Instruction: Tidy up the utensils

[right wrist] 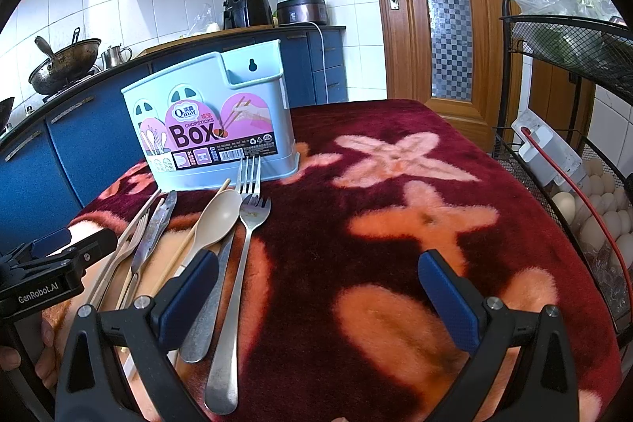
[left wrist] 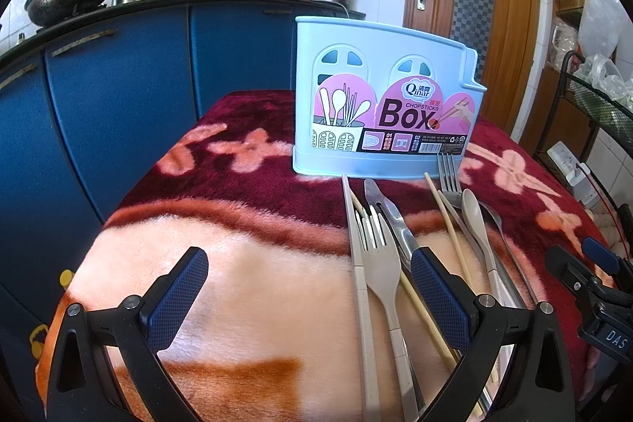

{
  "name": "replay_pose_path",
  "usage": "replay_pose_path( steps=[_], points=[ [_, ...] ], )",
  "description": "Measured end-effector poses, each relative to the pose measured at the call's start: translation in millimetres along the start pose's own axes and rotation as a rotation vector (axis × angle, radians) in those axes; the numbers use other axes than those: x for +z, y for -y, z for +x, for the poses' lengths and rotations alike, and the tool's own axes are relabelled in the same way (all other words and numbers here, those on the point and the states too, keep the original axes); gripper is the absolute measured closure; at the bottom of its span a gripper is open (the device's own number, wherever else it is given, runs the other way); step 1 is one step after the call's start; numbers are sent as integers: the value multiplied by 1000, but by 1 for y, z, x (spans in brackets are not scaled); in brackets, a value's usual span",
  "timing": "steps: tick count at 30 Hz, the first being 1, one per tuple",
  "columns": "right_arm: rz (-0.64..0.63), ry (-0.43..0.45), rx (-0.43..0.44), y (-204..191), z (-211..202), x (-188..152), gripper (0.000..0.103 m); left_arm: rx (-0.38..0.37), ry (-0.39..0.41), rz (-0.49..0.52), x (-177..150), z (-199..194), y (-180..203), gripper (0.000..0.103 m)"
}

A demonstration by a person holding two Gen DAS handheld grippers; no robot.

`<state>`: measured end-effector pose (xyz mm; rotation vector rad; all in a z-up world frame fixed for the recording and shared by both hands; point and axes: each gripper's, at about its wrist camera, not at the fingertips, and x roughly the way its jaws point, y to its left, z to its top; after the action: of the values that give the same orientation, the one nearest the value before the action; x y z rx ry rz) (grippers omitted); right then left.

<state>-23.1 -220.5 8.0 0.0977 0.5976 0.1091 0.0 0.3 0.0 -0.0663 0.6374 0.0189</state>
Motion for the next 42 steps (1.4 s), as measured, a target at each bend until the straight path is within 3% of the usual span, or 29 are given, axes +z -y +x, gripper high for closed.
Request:
replay_pose_path(
  steps=[42],
  points=[
    [1, -3, 0, 0, 1, 0, 0, -2, -2, -3, 2, -4, -1, 1]
  ],
)
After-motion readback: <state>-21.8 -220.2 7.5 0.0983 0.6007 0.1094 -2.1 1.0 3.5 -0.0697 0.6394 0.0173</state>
